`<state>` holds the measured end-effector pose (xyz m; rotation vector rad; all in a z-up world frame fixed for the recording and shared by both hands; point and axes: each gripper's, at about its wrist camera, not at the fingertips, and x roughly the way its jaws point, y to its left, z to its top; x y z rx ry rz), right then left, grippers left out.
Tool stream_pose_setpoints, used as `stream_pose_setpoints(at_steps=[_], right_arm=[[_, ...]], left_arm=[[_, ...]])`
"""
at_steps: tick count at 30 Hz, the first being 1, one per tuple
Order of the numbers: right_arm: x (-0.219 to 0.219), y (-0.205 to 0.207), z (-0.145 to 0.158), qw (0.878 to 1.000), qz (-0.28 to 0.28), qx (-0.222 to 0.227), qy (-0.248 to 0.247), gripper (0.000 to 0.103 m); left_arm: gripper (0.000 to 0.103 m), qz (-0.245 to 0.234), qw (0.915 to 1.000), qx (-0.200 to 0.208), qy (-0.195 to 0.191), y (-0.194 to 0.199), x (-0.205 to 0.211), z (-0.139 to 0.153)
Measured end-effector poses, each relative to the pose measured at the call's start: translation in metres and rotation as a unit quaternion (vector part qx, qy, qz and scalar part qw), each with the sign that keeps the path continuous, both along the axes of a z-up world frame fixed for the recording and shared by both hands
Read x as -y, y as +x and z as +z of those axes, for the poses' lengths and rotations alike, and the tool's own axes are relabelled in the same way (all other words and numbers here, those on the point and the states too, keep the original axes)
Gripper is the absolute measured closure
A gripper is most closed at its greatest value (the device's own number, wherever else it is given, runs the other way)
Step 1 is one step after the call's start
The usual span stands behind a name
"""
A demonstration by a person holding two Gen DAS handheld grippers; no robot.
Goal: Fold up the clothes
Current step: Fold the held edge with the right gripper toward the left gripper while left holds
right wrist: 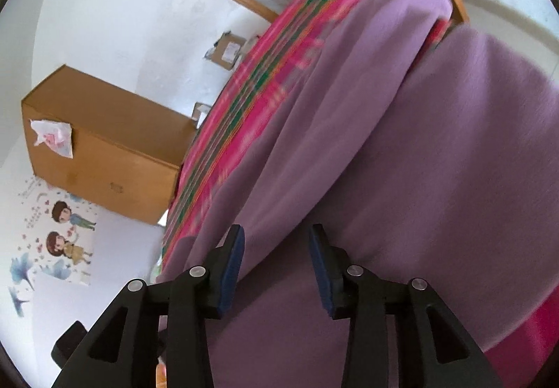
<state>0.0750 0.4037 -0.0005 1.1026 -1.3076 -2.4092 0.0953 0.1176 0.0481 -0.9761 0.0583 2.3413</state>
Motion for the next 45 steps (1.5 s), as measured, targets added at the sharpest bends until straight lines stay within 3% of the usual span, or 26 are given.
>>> stream_pose_setpoints(at_steps=[6, 14, 16, 21, 25, 45], right_arm=[[0.016, -0.014, -0.001, 1.000, 0.012, 0.002, -0.007, 0.062], [-0.011, -0.023, 0.005, 0.998, -0.060, -0.017, -0.012, 0.062], [-0.014, -0.023, 0.003, 0.998, -0.062, -0.013, -0.009, 0.068], [-0.010, -0.019, 0.007, 0.997, -0.061, -0.013, 0.034, 0.089], [-0.011, -0.016, 0.014, 0.996, -0.065, -0.030, 0.059, 0.094], [-0.003, 0.033, 0.096, 0.965, -0.102, -0.149, 0.188, 0.096]], left_arm=[[0.100, -0.005, 1.0000, -0.003, 0.006, 0.005, 0.001, 0.004], [0.100, -0.007, 0.9999, -0.001, 0.009, 0.007, 0.001, 0.004], [0.100, -0.007, 0.9999, 0.000, 0.007, 0.007, 0.001, 0.002], [0.100, -0.009, 0.9999, 0.005, 0.005, 0.008, 0.001, -0.001], [0.100, -0.012, 0.9999, 0.002, 0.002, 0.011, -0.002, -0.001], [0.100, -0.029, 0.9985, -0.045, 0.014, 0.037, -0.007, 0.030]])
